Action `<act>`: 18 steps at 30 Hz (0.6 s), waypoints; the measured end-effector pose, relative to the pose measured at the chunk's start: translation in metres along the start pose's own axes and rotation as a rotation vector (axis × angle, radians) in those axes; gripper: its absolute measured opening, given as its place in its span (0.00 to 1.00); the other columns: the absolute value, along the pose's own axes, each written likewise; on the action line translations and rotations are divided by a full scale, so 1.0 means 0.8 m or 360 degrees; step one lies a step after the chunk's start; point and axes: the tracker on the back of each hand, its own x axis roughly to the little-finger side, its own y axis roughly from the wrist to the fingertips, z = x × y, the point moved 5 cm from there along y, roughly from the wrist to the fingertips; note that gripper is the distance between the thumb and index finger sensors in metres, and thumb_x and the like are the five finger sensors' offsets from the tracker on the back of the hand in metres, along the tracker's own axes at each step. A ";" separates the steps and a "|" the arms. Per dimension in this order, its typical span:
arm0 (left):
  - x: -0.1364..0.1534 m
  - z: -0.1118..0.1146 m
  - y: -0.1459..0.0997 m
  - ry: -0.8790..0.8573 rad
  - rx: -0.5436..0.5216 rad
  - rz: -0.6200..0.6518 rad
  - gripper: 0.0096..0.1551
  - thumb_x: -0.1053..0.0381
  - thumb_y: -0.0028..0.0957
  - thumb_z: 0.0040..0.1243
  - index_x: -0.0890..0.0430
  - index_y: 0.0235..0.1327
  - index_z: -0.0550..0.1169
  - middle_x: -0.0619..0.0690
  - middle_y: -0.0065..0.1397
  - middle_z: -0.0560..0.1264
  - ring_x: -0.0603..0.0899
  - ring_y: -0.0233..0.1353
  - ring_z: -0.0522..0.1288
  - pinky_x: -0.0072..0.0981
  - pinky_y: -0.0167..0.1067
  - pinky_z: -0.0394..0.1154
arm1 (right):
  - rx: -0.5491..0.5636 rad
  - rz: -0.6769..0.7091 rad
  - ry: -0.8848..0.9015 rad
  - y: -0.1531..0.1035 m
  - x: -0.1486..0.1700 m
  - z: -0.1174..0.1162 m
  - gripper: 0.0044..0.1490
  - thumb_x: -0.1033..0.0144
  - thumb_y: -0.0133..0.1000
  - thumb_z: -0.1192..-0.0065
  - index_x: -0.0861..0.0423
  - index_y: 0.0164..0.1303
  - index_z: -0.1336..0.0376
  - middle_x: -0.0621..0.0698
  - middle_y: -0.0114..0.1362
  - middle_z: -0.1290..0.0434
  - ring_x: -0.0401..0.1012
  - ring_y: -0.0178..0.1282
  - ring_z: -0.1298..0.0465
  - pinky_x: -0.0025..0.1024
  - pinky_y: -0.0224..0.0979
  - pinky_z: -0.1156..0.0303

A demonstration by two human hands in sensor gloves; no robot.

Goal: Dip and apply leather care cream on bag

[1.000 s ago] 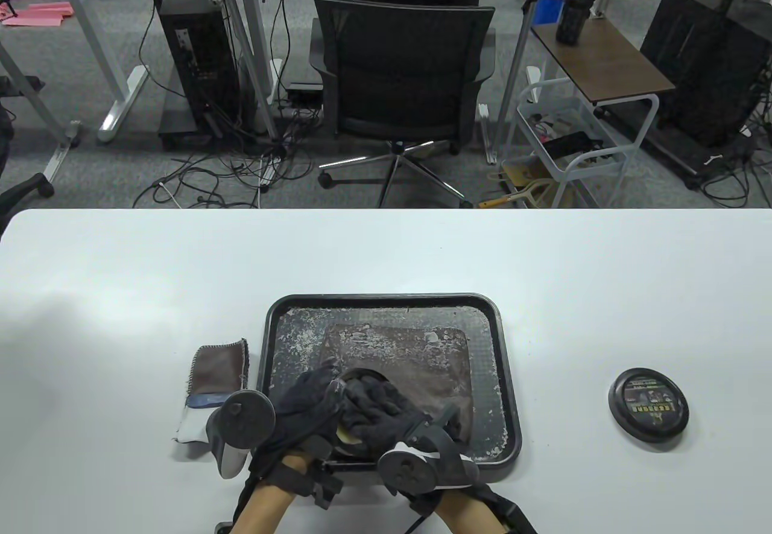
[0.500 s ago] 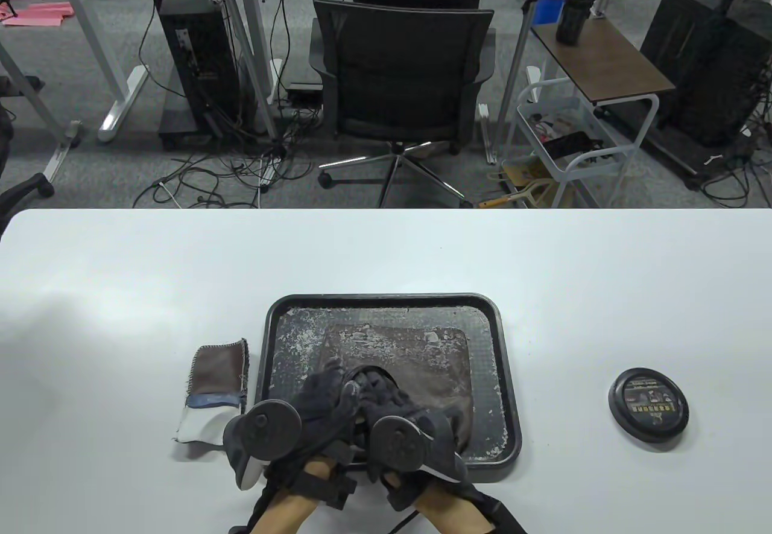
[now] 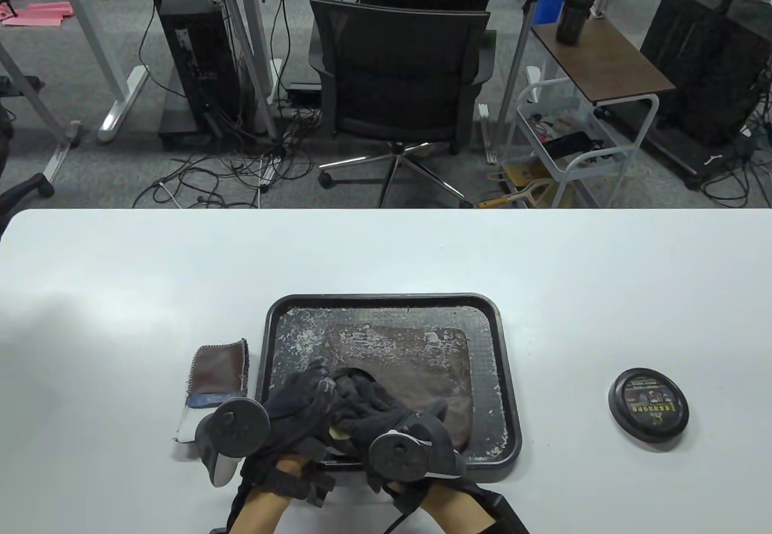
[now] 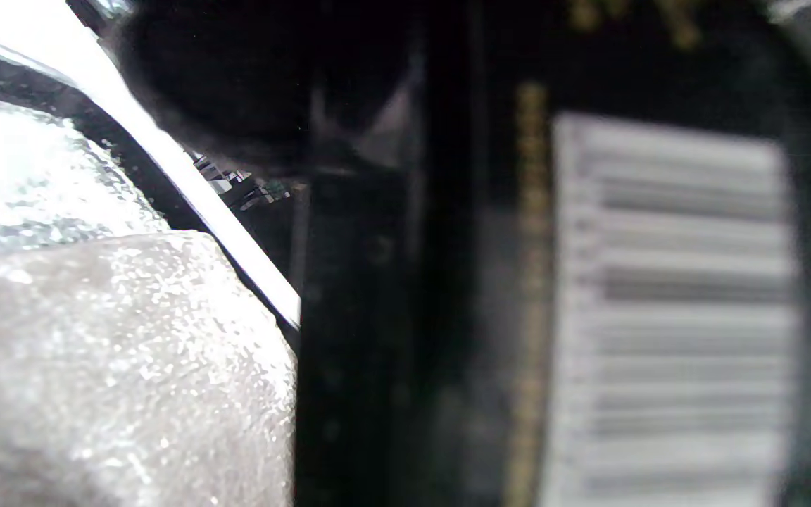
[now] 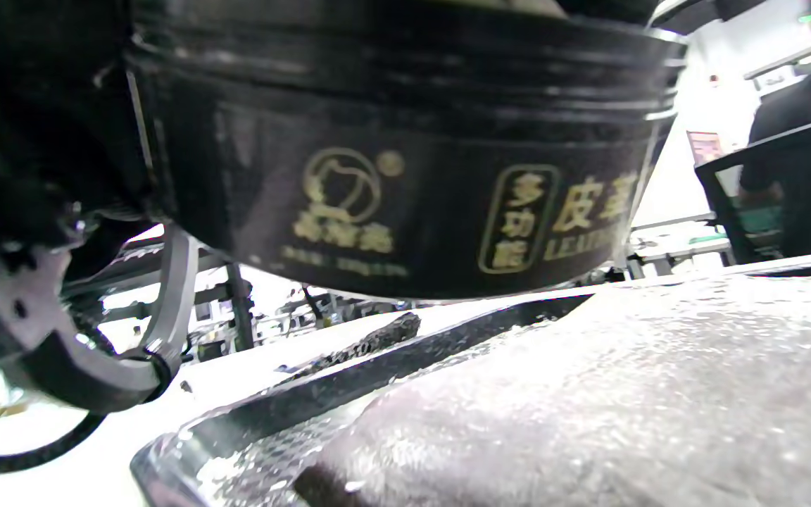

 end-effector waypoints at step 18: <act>-0.034 0.015 -0.005 0.0243 -0.0068 0.0084 0.36 0.40 0.60 0.56 0.65 0.69 0.76 0.70 0.57 0.72 0.63 0.30 0.81 0.35 0.20 0.78 | 0.0097 -0.0514 0.0073 -0.006 0.018 0.008 0.32 0.72 0.48 0.33 0.58 0.66 0.34 0.65 0.69 0.27 0.60 0.63 0.23 0.52 0.60 0.25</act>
